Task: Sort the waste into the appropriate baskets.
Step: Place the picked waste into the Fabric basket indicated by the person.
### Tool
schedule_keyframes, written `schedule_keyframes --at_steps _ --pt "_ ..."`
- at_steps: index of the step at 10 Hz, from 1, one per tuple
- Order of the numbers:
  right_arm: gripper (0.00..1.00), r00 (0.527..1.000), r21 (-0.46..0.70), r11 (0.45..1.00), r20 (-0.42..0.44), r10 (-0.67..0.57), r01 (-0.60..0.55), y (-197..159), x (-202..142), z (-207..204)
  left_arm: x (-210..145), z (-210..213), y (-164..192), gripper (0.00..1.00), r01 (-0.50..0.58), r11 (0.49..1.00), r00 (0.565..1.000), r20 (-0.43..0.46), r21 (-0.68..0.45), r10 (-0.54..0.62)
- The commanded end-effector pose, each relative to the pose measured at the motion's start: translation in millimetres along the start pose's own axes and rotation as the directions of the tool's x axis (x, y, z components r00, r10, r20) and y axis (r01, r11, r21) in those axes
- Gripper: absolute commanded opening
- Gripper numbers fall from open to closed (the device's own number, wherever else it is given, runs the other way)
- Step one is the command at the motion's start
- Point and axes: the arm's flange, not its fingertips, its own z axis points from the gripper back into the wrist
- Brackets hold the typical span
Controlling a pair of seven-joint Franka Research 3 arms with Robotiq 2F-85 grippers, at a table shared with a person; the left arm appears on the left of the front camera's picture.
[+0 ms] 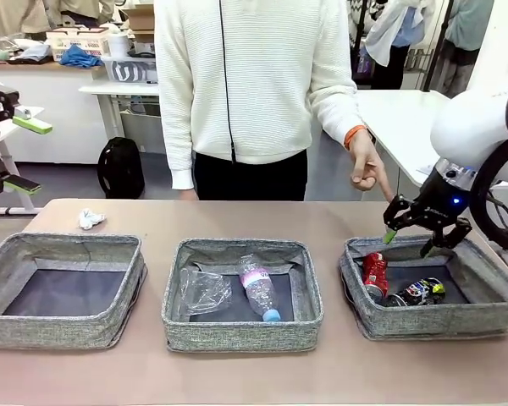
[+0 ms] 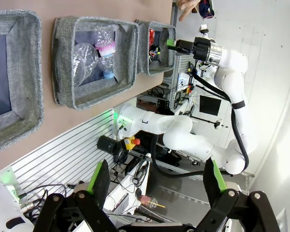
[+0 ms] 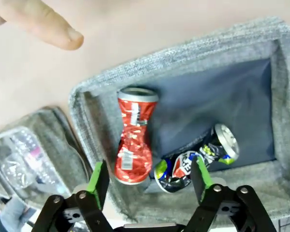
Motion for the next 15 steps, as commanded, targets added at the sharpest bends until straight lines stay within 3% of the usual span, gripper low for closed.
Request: schedule_keyframes --at_steps 1,2,3,4,5,6,7,8,10,11,15 --pt "1.0 1.0 0.054 0.999 0.024 0.008 -0.009 2.0 -4.5 -3.4 -1.4 0.4 0.2 1.0 0.002 1.0 1.0 0.002 0.0 -0.002" --pt "1.0 0.998 0.127 0.991 0.054 0.029 -0.036 2.6 -5.9 2.0 -1.4 0.4 0.2 1.0 0.002 1.0 1.0 0.002 0.0 -0.002" --pt "1.0 0.995 0.282 0.955 0.075 0.067 -0.086 0.5 -7.8 12.5 -1.4 0.4 0.2 1.0 0.002 1.0 1.0 0.002 0.0 -0.002" --pt "1.0 0.995 0.509 0.855 0.071 0.074 -0.099 -5.1 -10.4 29.1 -1.4 0.4 0.2 1.0 0.002 1.0 1.0 0.002 0.0 -0.002" --pt "1.0 0.987 0.696 0.7 0.124 0.104 -0.161 -14.0 -17.1 51.6 -1.4 0.4 0.2 1.0 0.002 1.0 1.0 0.002 0.0 -0.002" --pt "1.0 0.984 0.825 0.538 0.134 0.115 -0.174 -24.2 -19.3 63.8 -1.4 0.4 0.2 1.0 0.002 1.0 1.0 0.002 0.0 -0.002" --pt "1.0 0.988 0.879 0.457 0.085 0.129 -0.136 -33.5 -19.1 66.9 -1.4 0.4 0.2 1.0 0.002 1.0 1.0 0.002 0.0 -0.002" --pt "1.0 0.994 0.88 0.469 0.02 0.11 -0.069 -45.0 -19.1 65.6 -1.4 0.4 0.2 1.0 0.002 1.0 1.0 0.002 0.0 -0.002" --pt "1.0 0.994 0.909 0.404 0.087 0.06 -0.104 -66.5 -32.0 72.7 -1.4 0.4 0.2 1.0 0.002 1.0 1.0 0.002 0.0 -0.002" --pt "1.0 0.994 0.87 0.481 0.096 0.053 -0.11 -38.9 -28.2 90.9 -1.4 0.4 0.2 1.0 0.002 1.0 1.0 0.002 0.0 -0.002" --pt "1.0 0.994 0.87 0.481 0.096 0.053 -0.11 -38.9 -28.2 90.9 -1.4 0.4 0.2 1.0 0.002 1.0 1.0 0.002 0.0 -0.002"
